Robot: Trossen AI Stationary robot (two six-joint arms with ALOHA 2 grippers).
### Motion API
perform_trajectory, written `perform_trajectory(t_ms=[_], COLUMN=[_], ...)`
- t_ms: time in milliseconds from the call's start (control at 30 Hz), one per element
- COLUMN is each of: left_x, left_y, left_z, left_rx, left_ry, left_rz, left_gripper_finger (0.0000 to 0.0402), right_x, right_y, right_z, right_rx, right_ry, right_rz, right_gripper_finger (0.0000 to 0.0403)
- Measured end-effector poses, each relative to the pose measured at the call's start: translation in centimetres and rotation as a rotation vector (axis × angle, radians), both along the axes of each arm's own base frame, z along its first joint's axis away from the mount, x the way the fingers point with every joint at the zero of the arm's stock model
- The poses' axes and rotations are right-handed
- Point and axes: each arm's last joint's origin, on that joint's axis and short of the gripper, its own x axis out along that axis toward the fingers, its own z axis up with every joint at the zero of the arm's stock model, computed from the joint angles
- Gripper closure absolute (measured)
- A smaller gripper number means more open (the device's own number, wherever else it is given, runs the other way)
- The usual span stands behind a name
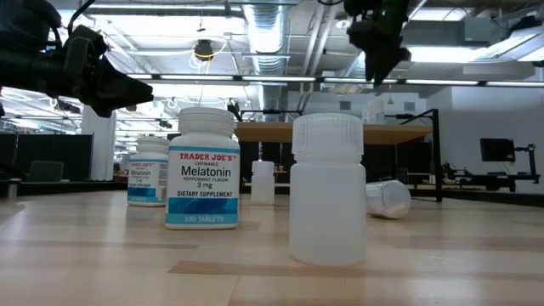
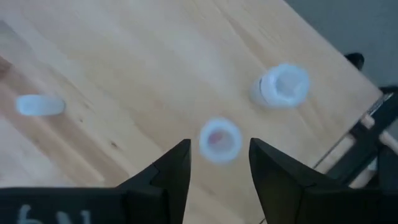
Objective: Pick and place medicine bottles onto shelf by color
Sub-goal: Put the transparent pill bottle on the shelf aligned with the other transparent pill bottles
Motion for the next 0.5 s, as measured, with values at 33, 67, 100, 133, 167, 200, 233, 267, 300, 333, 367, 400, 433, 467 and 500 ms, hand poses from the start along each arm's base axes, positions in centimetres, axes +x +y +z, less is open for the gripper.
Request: perform_trajectory(t_ms=[33, 67, 100, 133, 167, 200, 233, 267, 300, 333, 367, 400, 433, 467, 500], left_x=[0.0, 0.0, 0.0, 0.0, 0.0, 0.0, 0.0, 0.0, 0.0, 0.0, 0.0, 0.0, 0.0, 0.0, 0.0], left_y=[0.0, 0.0, 0.0, 0.0, 0.0, 0.0, 0.0, 0.0, 0.0, 0.0, 0.0, 0.0, 0.0, 0.0, 0.0], left_z=[0.0, 0.0, 0.0, 0.0, 0.0, 0.0, 0.0, 0.0, 0.0, 0.0, 0.0, 0.0, 0.0, 0.0, 0.0], left_rx=[0.0, 0.0, 0.0, 0.0, 0.0, 0.0, 0.0, 0.0, 0.0, 0.0, 0.0, 0.0, 0.0, 0.0, 0.0], left_ry=[0.0, 0.0, 0.0, 0.0, 0.0, 0.0, 0.0, 0.0, 0.0, 0.0, 0.0, 0.0, 0.0, 0.0, 0.0], left_rz=[0.0, 0.0, 0.0, 0.0, 0.0, 0.0, 0.0, 0.0, 0.0, 0.0, 0.0, 0.0, 0.0, 0.0, 0.0], left_gripper_finger=[0.0252, 0.0252, 0.0252, 0.0252, 0.0252, 0.0252, 0.0252, 0.0252, 0.0252, 0.0252, 0.0252, 0.0252, 0.0252, 0.0252, 0.0252], right_x=[0.0, 0.0, 0.0, 0.2, 0.3, 0.5, 0.6, 0.8, 1.1, 1.5, 1.9, 2.3, 2.6, 3.0, 3.3], right_y=[0.3, 0.7, 1.2, 1.7, 2.2, 2.9, 3.5, 4.2, 5.0, 5.8, 6.6, 7.5, 8.4, 9.4, 10.4], right_z=[0.3, 0.5, 0.6, 0.7, 0.6, 0.5, 0.5, 0.4, 0.3, 0.2, 0.0, -0.1, -0.3, -0.5, -0.7], right_rx=[0.011, 0.023, 0.034, 0.044, 0.054, 0.066, 0.078, 0.088, 0.093, 0.094, 0.096, 0.099, 0.105, 0.108, 0.111], right_ry=[0.0, 0.006, 0.015, 0.026, 0.04, 0.06, 0.079, 0.094, 0.106, 0.112, 0.117, 0.124, 0.128, 0.132, 0.135], right_rz=[-0.012, -0.017, -0.013, 0.0, 0.017, 0.04, 0.063, 0.089, 0.118, 0.15, 0.181, 0.213, 0.235, 0.261, 0.285], right_gripper_finger=[0.0223, 0.0224, 0.0225, 0.0226, 0.0227, 0.0227, 0.0227, 0.0227, 0.0227, 0.0227, 0.0227, 0.0227, 0.0228, 0.0228, 0.0229])
